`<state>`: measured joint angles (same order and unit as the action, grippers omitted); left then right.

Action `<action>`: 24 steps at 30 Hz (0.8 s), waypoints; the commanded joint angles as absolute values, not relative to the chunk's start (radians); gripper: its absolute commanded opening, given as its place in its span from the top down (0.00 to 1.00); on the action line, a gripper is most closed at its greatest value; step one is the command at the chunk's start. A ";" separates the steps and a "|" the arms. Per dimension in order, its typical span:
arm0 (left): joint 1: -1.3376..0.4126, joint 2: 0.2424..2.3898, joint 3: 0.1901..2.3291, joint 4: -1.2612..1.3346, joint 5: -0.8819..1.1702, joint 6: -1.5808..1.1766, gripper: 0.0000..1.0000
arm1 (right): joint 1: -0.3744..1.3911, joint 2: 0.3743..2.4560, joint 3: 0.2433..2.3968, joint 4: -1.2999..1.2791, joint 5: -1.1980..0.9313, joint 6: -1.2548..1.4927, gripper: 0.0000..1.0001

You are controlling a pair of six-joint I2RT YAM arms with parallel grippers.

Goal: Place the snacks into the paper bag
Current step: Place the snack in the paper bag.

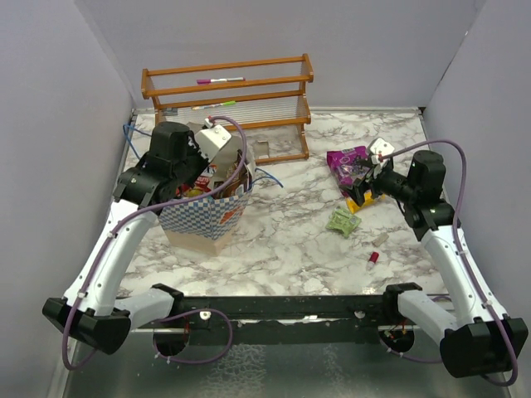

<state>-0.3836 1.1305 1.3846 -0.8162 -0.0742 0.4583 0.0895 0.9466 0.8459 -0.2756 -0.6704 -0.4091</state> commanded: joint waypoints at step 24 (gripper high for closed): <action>-0.358 1.166 1.380 -0.768 -0.088 0.443 0.25 | 0.080 1.176 0.903 -0.240 -0.185 -0.360 0.16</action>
